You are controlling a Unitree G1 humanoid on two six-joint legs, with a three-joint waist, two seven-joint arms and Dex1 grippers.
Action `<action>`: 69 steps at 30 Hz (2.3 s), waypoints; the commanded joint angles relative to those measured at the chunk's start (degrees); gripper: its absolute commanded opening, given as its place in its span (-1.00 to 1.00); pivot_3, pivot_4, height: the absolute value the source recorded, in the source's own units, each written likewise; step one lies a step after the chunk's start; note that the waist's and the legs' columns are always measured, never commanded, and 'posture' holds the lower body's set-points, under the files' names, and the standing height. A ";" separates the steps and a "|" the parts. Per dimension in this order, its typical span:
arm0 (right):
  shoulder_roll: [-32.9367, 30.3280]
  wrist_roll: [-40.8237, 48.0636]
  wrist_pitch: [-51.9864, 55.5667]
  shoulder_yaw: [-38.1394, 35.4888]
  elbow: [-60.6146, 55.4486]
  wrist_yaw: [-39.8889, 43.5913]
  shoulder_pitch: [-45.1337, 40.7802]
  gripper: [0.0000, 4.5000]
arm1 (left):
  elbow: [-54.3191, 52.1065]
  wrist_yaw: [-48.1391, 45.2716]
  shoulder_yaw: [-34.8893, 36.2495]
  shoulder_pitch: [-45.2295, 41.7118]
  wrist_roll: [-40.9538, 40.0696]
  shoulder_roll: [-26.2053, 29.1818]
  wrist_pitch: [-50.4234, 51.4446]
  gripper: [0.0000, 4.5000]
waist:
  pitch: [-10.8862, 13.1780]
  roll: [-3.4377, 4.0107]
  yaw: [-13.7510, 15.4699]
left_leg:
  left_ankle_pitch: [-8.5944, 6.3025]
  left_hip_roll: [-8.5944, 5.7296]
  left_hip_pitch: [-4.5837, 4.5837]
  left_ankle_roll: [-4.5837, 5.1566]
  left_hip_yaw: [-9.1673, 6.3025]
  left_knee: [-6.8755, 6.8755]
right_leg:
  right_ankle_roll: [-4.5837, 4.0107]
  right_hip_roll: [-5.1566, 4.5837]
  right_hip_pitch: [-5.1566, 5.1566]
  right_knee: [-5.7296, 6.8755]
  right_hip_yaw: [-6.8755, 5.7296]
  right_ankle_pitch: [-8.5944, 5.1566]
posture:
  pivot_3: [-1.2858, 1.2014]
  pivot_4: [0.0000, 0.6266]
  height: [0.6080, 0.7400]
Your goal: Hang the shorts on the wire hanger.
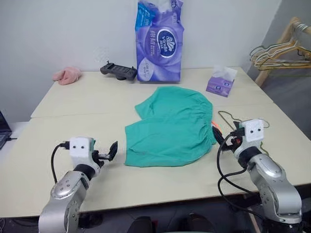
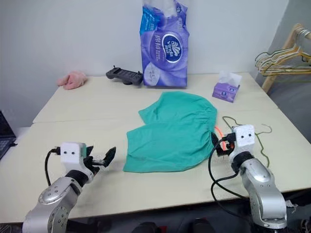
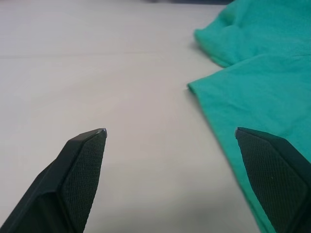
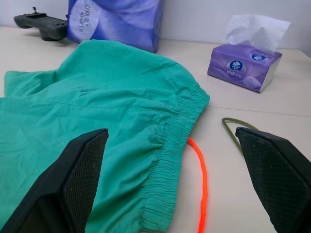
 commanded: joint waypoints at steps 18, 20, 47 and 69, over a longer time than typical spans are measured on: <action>-1.10 -2.55 -4.39 1.60 -1.43 0.60 0.59 0.99 | 3.01 0.67 -2.23 -6.44 4.48 2.96 -5.96 1.00 | -0.39 0.01 0.05 | 0.03 0.01 0.20 0.01 0.06 0.04 | 0.01 0.10 0.19 0.05 0.05 -0.04 | 0.12 -0.97 1.00; -2.54 -2.12 -4.30 1.85 -1.00 2.71 0.49 0.99 | 2.86 -1.05 -3.71 -6.50 4.53 4.28 -5.46 1.00 | -0.38 0.00 0.02 | 0.03 0.01 0.21 0.01 0.06 0.04 | 0.01 0.10 0.19 0.06 0.05 -0.04 | 0.12 -0.96 1.00; -21.21 -20.75 -65.63 28.88 63.99 50.71 -32.06 0.99 | 32.97 -52.51 -34.14 -23.71 17.70 30.41 -31.95 1.00 | -0.30 0.08 -2.70 | 0.03 0.20 0.35 0.08 0.32 0.09 | -0.42 0.29 0.21 0.11 0.26 0.02 | 0.10 -0.90 1.00; -32.95 -2.54 -41.43 25.41 34.26 68.12 -21.40 -1.00 | 8.29 -71.08 -25.16 -10.61 -2.97 45.50 -10.54 -0.99 | -0.37 0.17 -2.56 | -0.02 0.17 0.14 0.34 0.28 0.08 | -0.35 0.21 -0.03 0.18 0.24 0.13 | 0.11 -0.92 1.00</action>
